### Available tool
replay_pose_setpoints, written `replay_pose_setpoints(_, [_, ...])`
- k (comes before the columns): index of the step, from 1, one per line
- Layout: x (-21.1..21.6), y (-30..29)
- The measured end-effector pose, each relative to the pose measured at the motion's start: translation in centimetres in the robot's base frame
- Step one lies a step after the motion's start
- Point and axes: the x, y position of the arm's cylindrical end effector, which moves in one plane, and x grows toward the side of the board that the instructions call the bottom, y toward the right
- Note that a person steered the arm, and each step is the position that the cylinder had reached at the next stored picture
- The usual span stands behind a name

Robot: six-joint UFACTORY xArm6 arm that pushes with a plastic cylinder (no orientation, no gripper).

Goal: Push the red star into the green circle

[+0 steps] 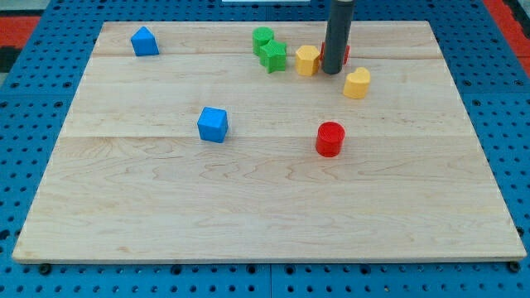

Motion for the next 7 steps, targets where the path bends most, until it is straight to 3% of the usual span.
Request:
replay_pose_setpoints(1, [-2.0,1.8])
replay_pose_setpoints(2, [-2.5,7.2])
replay_pose_setpoints(3, [-4.5,7.3])
replay_pose_setpoints(7, [-6.6,-8.7])
